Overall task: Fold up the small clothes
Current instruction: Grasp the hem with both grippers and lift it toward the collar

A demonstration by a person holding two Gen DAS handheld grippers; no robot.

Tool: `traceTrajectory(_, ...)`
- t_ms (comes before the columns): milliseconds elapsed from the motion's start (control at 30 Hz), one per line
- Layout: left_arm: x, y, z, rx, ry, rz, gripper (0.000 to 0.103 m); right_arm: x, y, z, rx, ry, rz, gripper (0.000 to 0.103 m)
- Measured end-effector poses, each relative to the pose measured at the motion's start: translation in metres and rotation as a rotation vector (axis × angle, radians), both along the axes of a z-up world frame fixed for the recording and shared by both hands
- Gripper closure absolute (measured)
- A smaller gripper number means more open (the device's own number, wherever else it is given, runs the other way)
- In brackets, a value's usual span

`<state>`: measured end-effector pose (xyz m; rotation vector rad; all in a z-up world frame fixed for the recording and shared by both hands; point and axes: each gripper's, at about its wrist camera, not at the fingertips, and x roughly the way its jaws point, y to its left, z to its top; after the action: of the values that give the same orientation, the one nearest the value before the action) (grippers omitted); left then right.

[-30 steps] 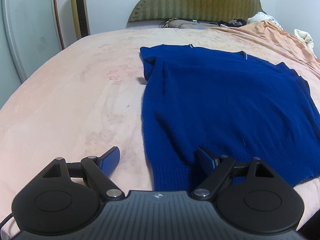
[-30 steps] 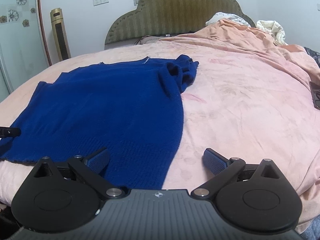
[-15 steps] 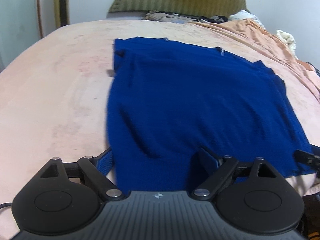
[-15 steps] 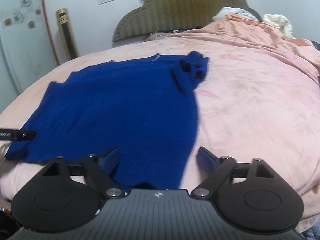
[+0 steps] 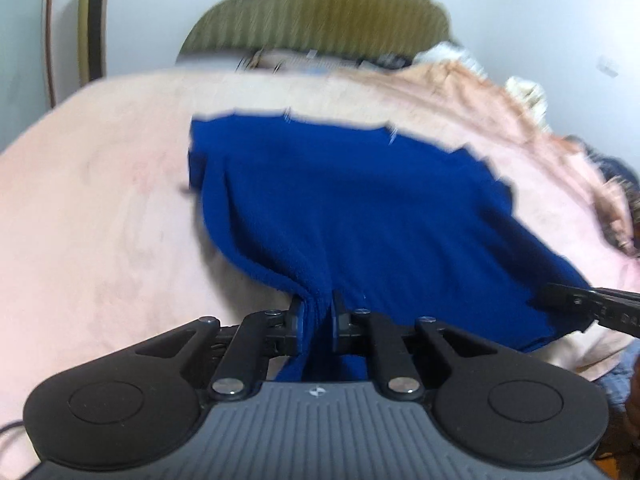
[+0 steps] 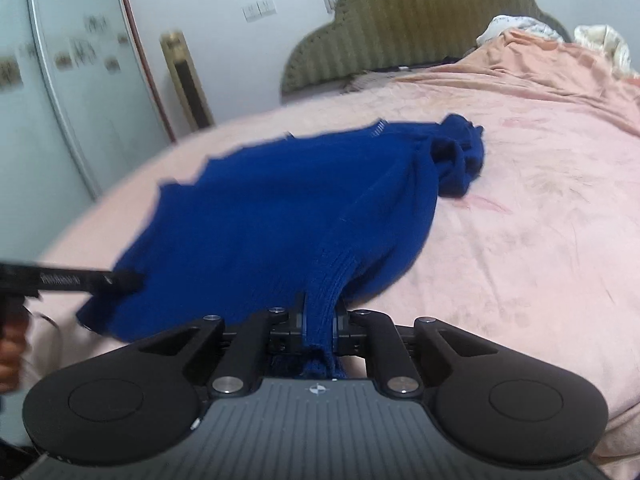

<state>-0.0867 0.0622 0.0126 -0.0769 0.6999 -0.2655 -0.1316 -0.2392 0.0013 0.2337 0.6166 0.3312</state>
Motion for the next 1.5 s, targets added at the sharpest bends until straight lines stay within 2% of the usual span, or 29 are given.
traceTrajectory(100,-0.015,0.014,0.023,-0.051,-0.038,-0.023,0.092,-0.008,-0.013,0.020,0.062,-0.023,0.044,0.089)
traceTrajectory(267,-0.040,0.040,0.054,-0.119,-0.046,-0.076,0.092,-0.035,-0.029,0.053,0.104,-0.086,0.151,0.089)
traceTrajectory(433,-0.053,0.046,0.065,-0.107,-0.040,-0.115,0.092,-0.067,-0.041,0.084,0.125,-0.146,0.263,0.089)
traceTrajectory(567,-0.040,0.045,0.055,-0.089,0.005,-0.091,0.092,-0.064,-0.044,0.084,0.144,-0.115,0.285,0.089)
traceTrajectory(733,-0.021,0.034,0.060,-0.048,-0.003,-0.096,0.092,-0.040,-0.049,0.068,0.198,-0.043,0.195,0.089)
traceTrajectory(933,0.018,0.024,0.085,-0.009,-0.059,-0.095,0.091,-0.007,-0.062,0.068,0.261,-0.052,0.128,0.089)
traceTrajectory(1133,0.083,0.007,0.102,0.053,-0.095,-0.094,0.091,0.054,-0.070,0.077,0.267,-0.073,0.079,0.089)
traceTrajectory(1300,0.152,-0.004,0.096,0.097,-0.060,-0.082,0.091,0.117,-0.073,0.079,0.265,-0.061,0.041,0.089)
traceTrajectory(1500,0.235,-0.011,0.066,0.126,0.019,-0.039,0.091,0.199,-0.068,0.063,0.214,0.011,0.004,0.089)
